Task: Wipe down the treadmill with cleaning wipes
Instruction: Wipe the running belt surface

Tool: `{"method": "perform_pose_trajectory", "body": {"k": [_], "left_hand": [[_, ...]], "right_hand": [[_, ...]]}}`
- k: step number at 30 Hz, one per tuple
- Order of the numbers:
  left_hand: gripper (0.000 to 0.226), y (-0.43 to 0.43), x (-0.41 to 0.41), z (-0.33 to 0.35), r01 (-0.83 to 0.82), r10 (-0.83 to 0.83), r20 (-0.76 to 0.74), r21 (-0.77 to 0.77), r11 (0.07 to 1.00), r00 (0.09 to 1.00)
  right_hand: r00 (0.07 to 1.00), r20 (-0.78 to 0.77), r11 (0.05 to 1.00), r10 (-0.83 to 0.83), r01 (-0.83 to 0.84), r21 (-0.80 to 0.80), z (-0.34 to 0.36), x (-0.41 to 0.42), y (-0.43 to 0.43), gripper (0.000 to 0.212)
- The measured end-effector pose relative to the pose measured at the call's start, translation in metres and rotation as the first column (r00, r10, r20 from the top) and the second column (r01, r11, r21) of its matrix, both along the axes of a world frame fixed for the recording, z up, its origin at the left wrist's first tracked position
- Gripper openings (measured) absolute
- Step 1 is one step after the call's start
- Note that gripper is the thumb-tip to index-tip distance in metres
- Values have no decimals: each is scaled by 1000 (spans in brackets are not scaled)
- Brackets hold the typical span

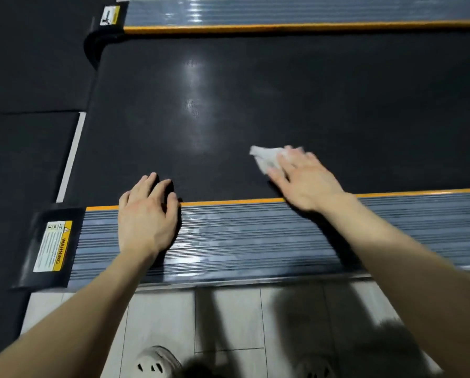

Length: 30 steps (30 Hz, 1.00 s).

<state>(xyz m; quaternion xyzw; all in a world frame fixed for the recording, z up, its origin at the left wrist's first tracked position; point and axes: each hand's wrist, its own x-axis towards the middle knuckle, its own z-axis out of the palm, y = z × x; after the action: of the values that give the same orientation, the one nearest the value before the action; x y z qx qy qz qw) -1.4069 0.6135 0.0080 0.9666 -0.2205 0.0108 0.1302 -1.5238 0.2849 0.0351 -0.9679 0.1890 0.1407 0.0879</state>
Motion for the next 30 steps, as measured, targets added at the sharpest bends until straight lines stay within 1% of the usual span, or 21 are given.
{"method": "perform_pose_trajectory", "body": {"k": [2,3,4,5,7,9,11,12,13,15,16,17,18,19,20,22,23,25,27,29,30], "left_hand": [[38,-3,-3,5,2,-10,88,84,996,996],[34,-4,-9,7,-12,-6,113,159,987,994],[32,-8,-14,9,-23,-1,109,219,976,994],[33,-14,-18,13,-39,18,86,237,971,996],[37,-35,-32,22,-104,97,56,155,982,994],[42,-69,-52,29,-141,141,30,2,990,990],[48,-101,-77,26,-28,29,21,-25,999,999],[50,-108,-90,22,39,-39,2,16,999,999],[51,-110,-99,17,75,-74,-19,47,996,997],[50,-110,-99,9,71,-70,-21,43,997,997],[49,-110,-97,7,65,-64,-20,39,997,998],[49,-110,-97,7,57,-56,-21,49,997,998],[48,-110,-97,6,56,-55,-21,52,997,998],[48,-110,-98,4,57,-56,-18,44,997,998],[48,-111,-97,4,52,-52,-17,34,998,999],[48,-112,-97,7,57,-57,-8,26,998,998],[49,-111,-97,7,59,-59,-6,28,998,998],[52,-111,-96,6,54,-53,-17,29,998,998],[55,-111,-96,8,54,-53,-34,32,998,998],[55,-111,-97,7,46,-45,-27,31,998,999],[55,-111,-96,7,47,-47,-26,30,998,999]], "right_hand": [[938,-22,939,-345,345,-5,1,-16,-28,94],[894,-23,894,-447,447,22,1,-21,-27,91],[884,-11,883,-467,467,47,0,-20,-17,90],[913,8,910,-408,407,80,1,-17,-1,88],[991,68,983,-120,108,151,4,-12,36,77],[990,53,982,133,-139,129,5,-11,54,73],[970,25,968,242,-243,70,14,-18,31,77],[975,23,974,223,-224,34,16,-25,12,79],[990,42,990,137,-138,11,14,-35,-14,79],[989,51,990,-139,140,-15,14,-56,-73,79],[966,-12,966,-258,258,-9,14,-63,-93,82],[943,-73,945,-326,327,9,15,-66,-96,87],[940,-72,941,-333,336,33,10,-63,-83,91],[970,-20,968,-244,244,58,4,-56,-61,92],[994,64,992,-85,79,100,3,-46,-32,88],[959,145,941,242,-269,207,4,-28,19,73],[939,109,900,327,-344,269,10,-23,30,72],[924,24,870,381,-367,328,21,-22,11,85],[950,-24,925,312,-298,234,16,-36,-43,110],[1000,-14,997,21,-20,71,10,-52,-107,123],[987,-11,987,-160,160,29,10,-56,-124,116]]}}
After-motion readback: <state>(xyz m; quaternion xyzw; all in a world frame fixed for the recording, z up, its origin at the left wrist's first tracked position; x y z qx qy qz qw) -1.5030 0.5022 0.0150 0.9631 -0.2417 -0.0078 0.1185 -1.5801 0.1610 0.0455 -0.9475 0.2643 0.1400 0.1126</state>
